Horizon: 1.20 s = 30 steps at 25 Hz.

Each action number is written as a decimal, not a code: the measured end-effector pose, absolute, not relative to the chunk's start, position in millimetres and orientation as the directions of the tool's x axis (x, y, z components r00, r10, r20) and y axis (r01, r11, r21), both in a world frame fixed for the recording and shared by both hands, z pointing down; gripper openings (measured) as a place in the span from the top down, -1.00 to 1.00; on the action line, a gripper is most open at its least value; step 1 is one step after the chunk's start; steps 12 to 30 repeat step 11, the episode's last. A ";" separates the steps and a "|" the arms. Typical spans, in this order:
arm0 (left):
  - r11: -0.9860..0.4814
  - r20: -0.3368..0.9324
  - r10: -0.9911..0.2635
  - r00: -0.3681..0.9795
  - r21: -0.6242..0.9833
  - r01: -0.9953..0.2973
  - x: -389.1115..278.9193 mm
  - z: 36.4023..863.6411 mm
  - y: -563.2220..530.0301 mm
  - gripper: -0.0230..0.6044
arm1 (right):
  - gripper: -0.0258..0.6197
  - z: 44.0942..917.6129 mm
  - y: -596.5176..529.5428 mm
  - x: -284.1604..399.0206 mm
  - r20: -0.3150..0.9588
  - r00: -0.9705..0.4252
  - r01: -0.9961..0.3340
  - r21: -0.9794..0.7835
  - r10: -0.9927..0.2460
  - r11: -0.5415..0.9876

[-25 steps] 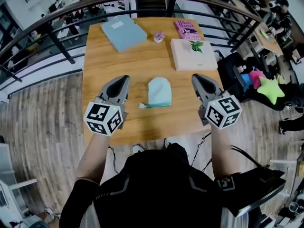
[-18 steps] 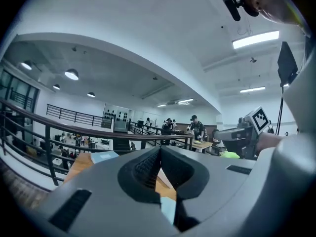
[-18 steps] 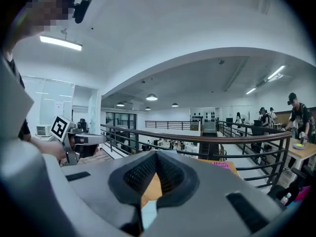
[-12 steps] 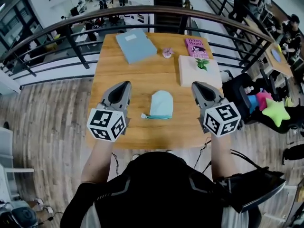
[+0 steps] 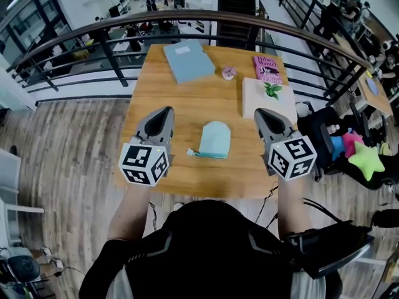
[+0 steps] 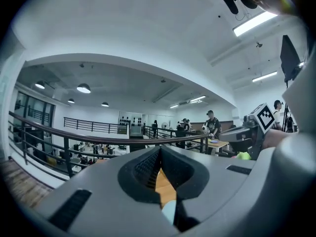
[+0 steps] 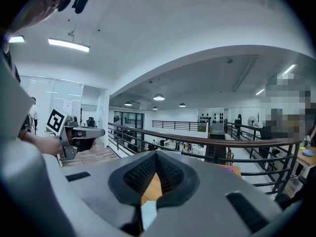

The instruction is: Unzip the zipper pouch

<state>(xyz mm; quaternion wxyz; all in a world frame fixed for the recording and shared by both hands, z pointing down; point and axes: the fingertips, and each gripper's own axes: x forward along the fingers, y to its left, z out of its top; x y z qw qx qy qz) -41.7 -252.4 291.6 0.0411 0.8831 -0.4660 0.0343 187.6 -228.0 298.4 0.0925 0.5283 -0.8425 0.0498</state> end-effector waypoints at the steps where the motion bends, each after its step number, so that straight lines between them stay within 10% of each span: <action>1: -0.558 0.098 -0.824 0.558 0.038 -0.829 -42.1 290.9 -251.6 0.83 | 0.90 298.7 -228.0 187.2 0.210 -0.429 -0.897 0.014 -0.879 0.441; 30: -0.543 0.101 -0.834 0.542 0.016 -0.840 -44.6 289.4 -245.6 0.83 | 0.90 299.2 -228.7 182.6 0.228 -0.440 -0.889 0.027 -0.868 0.458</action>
